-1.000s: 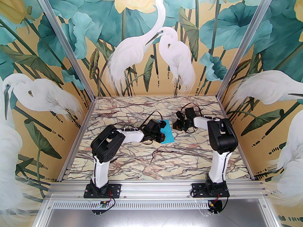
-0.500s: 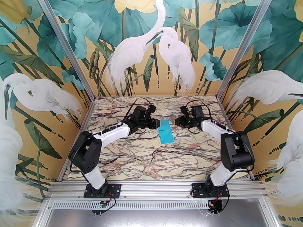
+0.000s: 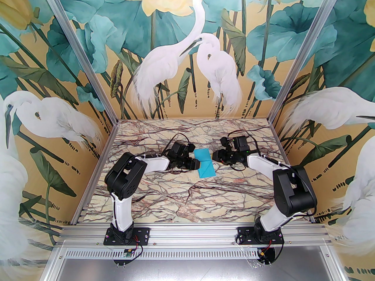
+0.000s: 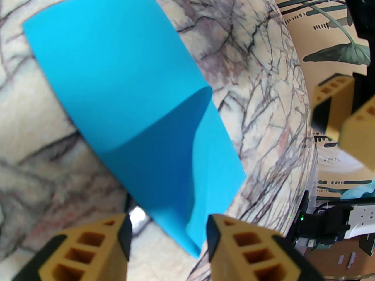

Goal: Fold a paper plane with a square sheet of paper (fold left side to right side)
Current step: Fold the triangle a second time at the center of the table, then turn over the paper at the center of the table.

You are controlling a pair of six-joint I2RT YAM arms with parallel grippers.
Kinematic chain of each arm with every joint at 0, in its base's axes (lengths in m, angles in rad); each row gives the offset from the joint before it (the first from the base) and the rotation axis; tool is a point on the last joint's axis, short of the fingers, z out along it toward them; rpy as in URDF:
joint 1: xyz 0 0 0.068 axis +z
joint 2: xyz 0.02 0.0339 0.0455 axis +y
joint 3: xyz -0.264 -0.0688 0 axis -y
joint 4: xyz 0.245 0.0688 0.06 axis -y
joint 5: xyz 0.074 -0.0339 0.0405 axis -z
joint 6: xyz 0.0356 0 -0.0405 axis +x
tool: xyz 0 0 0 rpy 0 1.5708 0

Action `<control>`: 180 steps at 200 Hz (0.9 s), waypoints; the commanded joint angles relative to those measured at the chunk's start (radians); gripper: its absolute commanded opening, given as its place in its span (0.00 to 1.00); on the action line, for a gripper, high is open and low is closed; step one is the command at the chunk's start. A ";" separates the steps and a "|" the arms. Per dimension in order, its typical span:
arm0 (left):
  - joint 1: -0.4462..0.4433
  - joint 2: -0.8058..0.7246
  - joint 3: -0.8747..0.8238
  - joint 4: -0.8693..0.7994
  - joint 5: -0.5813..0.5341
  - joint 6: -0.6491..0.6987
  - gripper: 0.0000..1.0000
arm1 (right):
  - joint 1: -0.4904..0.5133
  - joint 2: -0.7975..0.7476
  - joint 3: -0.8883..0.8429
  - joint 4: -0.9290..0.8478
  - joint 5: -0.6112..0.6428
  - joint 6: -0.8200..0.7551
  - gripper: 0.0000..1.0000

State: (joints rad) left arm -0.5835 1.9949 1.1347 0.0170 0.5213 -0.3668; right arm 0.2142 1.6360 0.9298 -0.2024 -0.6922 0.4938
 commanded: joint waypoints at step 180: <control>-0.003 -0.114 -0.081 0.065 -0.073 0.012 0.00 | 0.102 0.175 0.085 0.040 -0.021 0.067 0.57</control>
State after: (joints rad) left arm -0.5835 1.8977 1.0615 0.0616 0.4736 -0.3557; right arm 0.3027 1.7859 0.9642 -0.1970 -0.7048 0.5541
